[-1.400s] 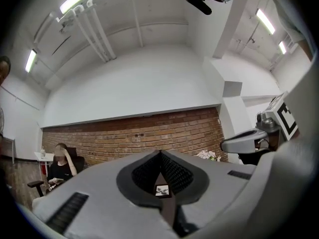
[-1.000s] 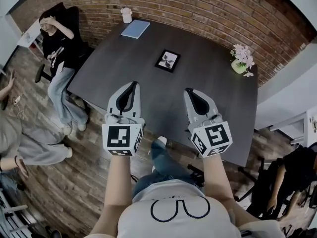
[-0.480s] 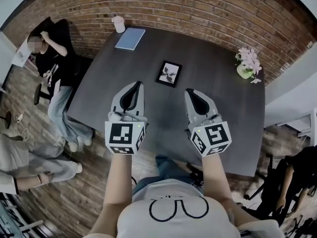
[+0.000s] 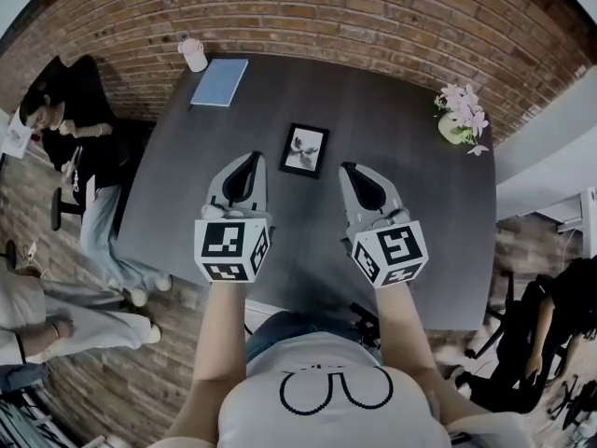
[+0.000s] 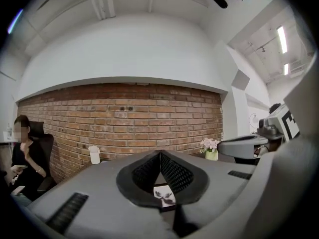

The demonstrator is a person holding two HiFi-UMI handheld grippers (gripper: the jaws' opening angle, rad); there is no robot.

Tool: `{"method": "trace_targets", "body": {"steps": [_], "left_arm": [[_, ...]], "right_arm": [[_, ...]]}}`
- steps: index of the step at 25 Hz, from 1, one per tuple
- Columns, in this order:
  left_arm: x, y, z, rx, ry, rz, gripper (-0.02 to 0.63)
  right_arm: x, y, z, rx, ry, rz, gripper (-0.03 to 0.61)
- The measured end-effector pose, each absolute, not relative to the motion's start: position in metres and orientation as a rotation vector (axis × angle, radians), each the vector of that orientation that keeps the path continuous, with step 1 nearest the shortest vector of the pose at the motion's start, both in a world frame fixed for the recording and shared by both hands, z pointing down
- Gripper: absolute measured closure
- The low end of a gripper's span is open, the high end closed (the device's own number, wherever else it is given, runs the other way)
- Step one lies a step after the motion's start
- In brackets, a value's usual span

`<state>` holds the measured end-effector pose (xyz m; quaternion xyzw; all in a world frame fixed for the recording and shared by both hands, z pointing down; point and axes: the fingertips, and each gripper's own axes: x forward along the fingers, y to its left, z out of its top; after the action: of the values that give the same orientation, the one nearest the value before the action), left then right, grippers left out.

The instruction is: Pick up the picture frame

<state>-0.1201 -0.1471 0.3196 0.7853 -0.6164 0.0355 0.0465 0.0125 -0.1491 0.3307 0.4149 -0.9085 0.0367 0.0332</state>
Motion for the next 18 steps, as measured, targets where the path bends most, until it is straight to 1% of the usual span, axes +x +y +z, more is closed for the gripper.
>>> {"method": "trace_targets", "body": {"steps": [3,9,17,18], "left_arm": [[-0.12,-0.162,0.332,2.377,-1.847,0.138,0.6],[-0.115,-0.184,0.355,2.381,-1.725,0.203,0.482],[-0.117,-0.21,0.392,2.425,-1.601,0.34,0.476],[-0.118,-0.214,0.396,2.424,-1.586,0.348,0.476]], "right_arm": [[0.015,-0.159,0.336,1.297,-2.769,0.119,0.58],[0.022,-0.177,0.352,1.364,-2.693,0.149,0.58],[0.014,-0.202,0.381,1.441,-2.604,0.232,0.575],[0.012,-0.206,0.386,1.44,-2.591,0.246,0.551]]}}
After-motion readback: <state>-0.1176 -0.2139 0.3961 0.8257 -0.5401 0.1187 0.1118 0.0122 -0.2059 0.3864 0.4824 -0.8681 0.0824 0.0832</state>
